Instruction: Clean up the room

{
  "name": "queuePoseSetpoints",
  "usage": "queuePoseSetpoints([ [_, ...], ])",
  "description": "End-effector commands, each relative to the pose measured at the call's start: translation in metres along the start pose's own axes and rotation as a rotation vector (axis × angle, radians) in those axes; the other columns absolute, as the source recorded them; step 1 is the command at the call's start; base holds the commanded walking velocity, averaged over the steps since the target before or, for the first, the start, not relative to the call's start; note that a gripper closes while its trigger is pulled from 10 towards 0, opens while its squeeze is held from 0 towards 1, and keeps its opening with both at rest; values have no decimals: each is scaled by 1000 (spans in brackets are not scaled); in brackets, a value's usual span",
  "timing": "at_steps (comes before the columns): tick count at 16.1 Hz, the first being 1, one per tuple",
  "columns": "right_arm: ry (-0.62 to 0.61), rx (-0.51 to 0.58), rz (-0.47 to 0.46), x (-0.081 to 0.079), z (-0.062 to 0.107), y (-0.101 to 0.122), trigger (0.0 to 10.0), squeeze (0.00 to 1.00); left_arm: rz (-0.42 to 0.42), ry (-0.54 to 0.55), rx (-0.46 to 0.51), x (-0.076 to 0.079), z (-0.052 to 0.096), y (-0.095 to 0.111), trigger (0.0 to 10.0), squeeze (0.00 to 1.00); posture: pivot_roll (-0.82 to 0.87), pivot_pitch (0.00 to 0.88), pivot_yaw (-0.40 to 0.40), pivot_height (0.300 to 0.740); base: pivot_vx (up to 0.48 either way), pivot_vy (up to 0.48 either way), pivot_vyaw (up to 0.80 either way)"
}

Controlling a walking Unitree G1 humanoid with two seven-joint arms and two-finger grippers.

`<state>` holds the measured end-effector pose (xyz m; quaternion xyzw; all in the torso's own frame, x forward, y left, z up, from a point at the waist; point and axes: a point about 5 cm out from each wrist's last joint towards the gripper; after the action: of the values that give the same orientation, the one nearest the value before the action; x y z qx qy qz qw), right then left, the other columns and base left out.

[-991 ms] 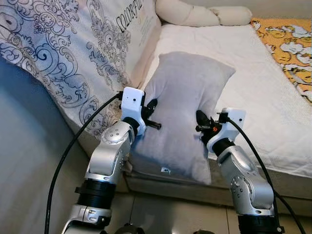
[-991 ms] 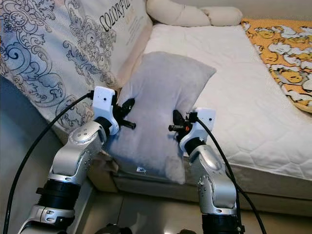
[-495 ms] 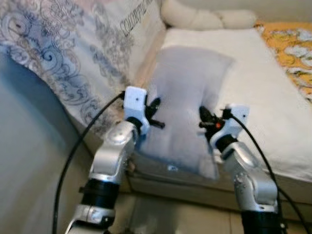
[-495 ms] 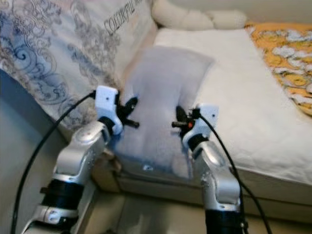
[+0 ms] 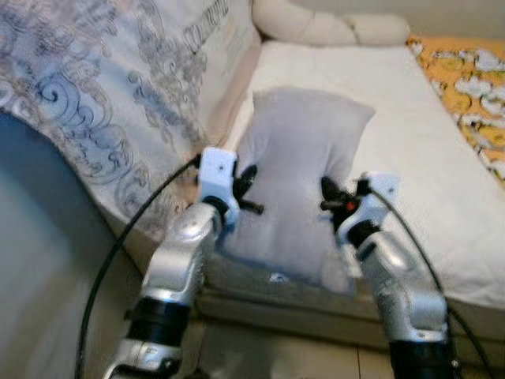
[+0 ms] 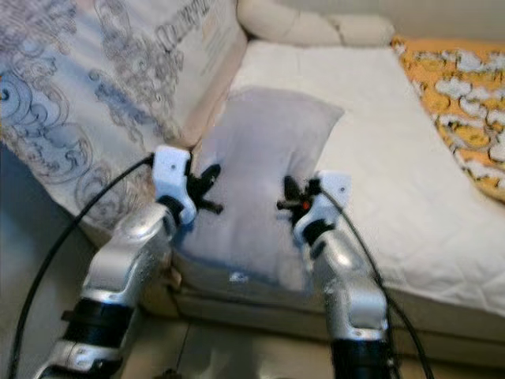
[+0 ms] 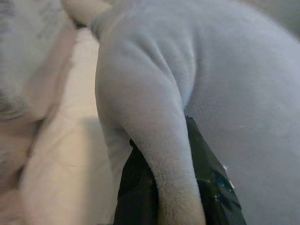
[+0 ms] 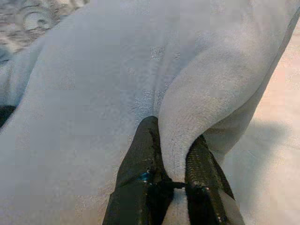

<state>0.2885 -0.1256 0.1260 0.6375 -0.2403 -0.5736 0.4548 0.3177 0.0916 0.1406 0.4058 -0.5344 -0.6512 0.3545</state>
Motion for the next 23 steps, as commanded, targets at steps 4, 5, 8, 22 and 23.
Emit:
queuePoseSetpoints([
  [4,51,7,11,-8,-4,4,10000,0,-29,16,44,-2,-1,11,10000,0,-69,0,6,740,276,0,0],
  [5,53,4,13,-9,-4,3,10000,0,-28,16,45,-2,-1,12,10000,0,-69,0,8,740,274,0,0],
  [8,54,1,11,-10,-4,1,10000,0,-28,14,46,-4,-1,12,10000,0,-67,0,13,740,285,0,0],
  [22,54,-5,12,-10,-5,-1,10000,0,-43,-5,49,-5,-1,14,10000,0,-65,0,18,740,310,0,0],
  [23,55,-7,12,-10,-5,-2,10000,0,-46,-6,49,-4,-1,14,10000,0,-64,0,18,740,311,0,0],
])
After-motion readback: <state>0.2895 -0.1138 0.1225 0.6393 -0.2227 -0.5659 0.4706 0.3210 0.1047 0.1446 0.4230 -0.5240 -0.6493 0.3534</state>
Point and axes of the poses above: a point about 5 cm out from each wrist's last joint towards the gripper, its own z axis pointing back from the gripper into the wrist, its own y axis along the axis of the wrist's last joint, x = y × z, and after that the axes turned 13 degrees about -z, right-handed
